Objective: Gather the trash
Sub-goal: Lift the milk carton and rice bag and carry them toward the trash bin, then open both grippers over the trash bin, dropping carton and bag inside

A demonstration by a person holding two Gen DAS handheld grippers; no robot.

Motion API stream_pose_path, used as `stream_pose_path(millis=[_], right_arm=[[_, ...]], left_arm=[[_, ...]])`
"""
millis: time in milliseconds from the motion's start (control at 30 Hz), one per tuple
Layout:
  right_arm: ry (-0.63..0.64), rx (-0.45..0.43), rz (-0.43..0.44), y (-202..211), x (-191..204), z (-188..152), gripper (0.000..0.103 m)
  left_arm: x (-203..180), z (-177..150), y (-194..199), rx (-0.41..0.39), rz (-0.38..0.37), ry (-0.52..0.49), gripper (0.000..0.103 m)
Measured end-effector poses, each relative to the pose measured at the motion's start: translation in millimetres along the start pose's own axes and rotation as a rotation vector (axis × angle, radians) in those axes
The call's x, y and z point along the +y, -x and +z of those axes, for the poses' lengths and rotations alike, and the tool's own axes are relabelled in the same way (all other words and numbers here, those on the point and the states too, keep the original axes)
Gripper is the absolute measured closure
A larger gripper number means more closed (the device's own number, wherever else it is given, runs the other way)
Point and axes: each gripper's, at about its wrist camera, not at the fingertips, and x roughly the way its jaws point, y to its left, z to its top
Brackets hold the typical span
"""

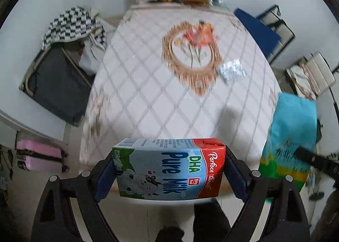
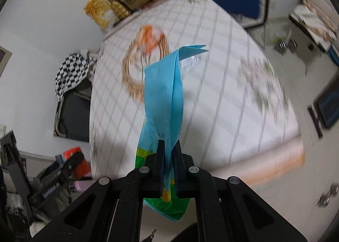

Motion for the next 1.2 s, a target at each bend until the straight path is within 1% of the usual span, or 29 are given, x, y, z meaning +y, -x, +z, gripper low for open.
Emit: stream_pose_path(millis=[133, 233, 300, 400, 467, 500, 567, 600, 633, 700, 733, 800, 867, 933, 967, 1000, 1033, 1133, 1167, 1200], right_arm=[[-0.047, 0.086, -0.007, -4.2, -11.1, -86.6, 0.096], [-0.090, 0.182, -0.016, -19.0, -28.3, -149.4, 0.096], [-0.114, 0.253, -0.035, -35.7, -43.9, -188.0, 0.096], [-0.162, 0.338, -0.056, -64.7, -69.3, -228.4, 0.096], [-0.175, 0.374, -0.089, -91.1, -88.6, -251.7, 0.096], [-0.186, 0.391, -0.098, -107.1, -99.0, -261.1, 0.096], [-0.201, 0.412, -0.112, -137.7, -116.8, -274.4, 0.096], [-0.210, 0.419, -0.123, -160.4, -129.2, -282.2, 0.096], [-0.216, 0.422, -0.129, -176.6, -137.0, -284.9, 0.096], [-0.231, 0.431, -0.142, -222.3, -160.0, -293.5, 0.096], [-0.237, 0.430, -0.141, -239.5, -168.2, -294.7, 0.096], [-0.239, 0.426, -0.149, -284.8, -188.4, -297.4, 0.096], [-0.239, 0.423, -0.138, -321.1, -198.1, -294.2, 0.096], [-0.232, 0.421, -0.131, -359.8, -209.6, -292.0, 0.096], [-0.227, 0.422, -0.127, -376.3, -214.7, -291.7, 0.096], [-0.226, 0.422, -0.122, -392.2, -218.8, -290.6, 0.096], [-0.223, 0.422, -0.115, -405.4, -221.0, -287.6, 0.096], [-0.228, 0.430, -0.086, -439.6, -231.6, -285.7, 0.090], [-0.232, 0.436, -0.061, -448.1, -233.8, -286.4, 0.079], [-0.236, 0.445, -0.042, -455.9, -235.3, -288.5, 0.071]], left_arm=[[11.2, -56.9, -9.0, 0.103, -0.052, -0.001, 0.013], [17.4, -106.2, -29.7, 0.200, -0.061, 0.002, 0.013], [19.4, -139.9, -51.1, 0.272, -0.060, 0.008, 0.013], [19.9, -178.5, -86.6, 0.358, -0.060, 0.019, 0.013], [18.6, -204.0, -124.8, 0.419, -0.058, 0.022, 0.013], [18.3, -212.2, -141.4, 0.443, -0.070, 0.030, 0.013], [17.5, -228.8, -182.8, 0.485, -0.074, 0.048, 0.013], [16.4, -235.3, -209.8, 0.503, -0.094, 0.063, 0.013], [15.4, -238.8, -228.9, 0.515, -0.118, 0.077, 0.013], [15.9, -250.9, -276.0, 0.555, -0.139, 0.113, 0.013], [19.7, -260.7, -300.2, 0.580, -0.181, 0.139, 0.013], [21.8, -268.7, -347.2, 0.618, -0.235, 0.189, 0.012], [20.9, -270.0, -376.7, 0.616, -0.260, 0.200, 0.012], [20.0, -270.0, -407.2, 0.618, -0.258, 0.206, 0.011], [20.9, -270.1, -417.1, 0.623, -0.269, 0.208, 0.006], [21.6, -270.2, -427.1, 0.628, -0.275, 0.215, 0.004], [22.9, -270.9, -434.5, 0.627, -0.283, 0.228, 0.004], [26.8, -272.2, -440.0, 0.615, -0.268, 0.234, 0.004], [28.6, -272.5, -436.1, 0.610, -0.254, 0.231, 0.004], [30.0, -273.6, -432.5, 0.602, -0.230, 0.227, 0.004]])
